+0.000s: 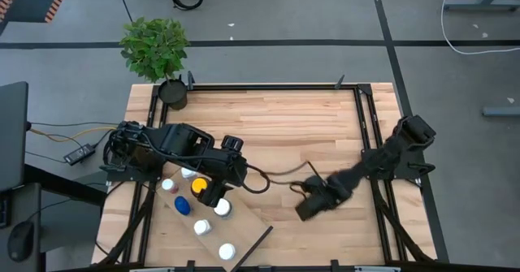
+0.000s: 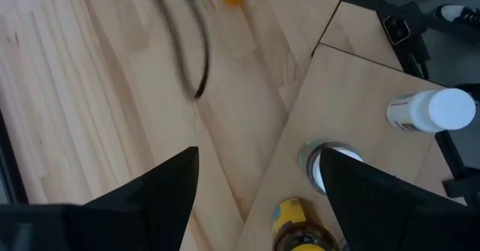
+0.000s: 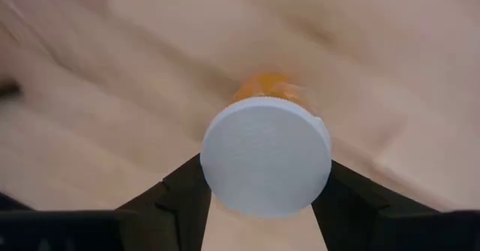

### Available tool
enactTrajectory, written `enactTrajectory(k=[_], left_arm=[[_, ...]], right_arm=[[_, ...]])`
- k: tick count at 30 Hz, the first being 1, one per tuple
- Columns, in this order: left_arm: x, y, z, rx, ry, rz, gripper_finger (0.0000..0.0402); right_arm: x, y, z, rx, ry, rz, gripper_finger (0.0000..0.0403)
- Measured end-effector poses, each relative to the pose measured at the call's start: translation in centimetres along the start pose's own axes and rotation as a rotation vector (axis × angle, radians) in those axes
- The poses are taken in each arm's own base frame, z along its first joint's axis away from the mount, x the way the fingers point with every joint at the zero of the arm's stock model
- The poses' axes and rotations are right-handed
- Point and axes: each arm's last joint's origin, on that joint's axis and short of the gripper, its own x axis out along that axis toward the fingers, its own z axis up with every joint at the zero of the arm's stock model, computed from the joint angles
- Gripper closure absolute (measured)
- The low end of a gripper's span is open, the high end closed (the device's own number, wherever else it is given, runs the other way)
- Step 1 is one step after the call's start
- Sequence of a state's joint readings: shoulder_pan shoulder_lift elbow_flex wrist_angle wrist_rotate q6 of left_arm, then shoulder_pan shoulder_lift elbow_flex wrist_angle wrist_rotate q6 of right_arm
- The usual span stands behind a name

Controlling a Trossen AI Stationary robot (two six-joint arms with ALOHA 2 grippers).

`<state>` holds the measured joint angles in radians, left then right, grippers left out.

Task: Pick and place medicine bottles onto shelf by color
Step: Move the orange pill bottle to the middle of the table

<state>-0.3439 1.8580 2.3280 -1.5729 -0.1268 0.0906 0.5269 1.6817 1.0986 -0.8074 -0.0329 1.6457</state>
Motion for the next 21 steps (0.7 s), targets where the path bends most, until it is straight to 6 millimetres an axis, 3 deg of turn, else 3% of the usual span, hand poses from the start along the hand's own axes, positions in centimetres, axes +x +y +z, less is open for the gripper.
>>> enactTrajectory(k=[12, 16, 21], left_arm=[[-0.8, 0.2, -0.3, -0.004, -0.020, 0.003, 0.0120], [-1.1, 0.5, -0.5, -0.014, -0.026, 0.008, 0.0120], [-1.3, 1.1, -0.6, -0.030, -0.031, 0.017, 0.0120]], right_arm=[[-1.8, 0.5, 11.4, -0.063, -0.142, 0.114, 0.0198], [-2.1, 0.7, 13.7, -0.055, -0.205, 0.186, 0.0198], [-1.1, 1.4, 15.2, -0.061, -0.208, 0.206, 0.0198]])
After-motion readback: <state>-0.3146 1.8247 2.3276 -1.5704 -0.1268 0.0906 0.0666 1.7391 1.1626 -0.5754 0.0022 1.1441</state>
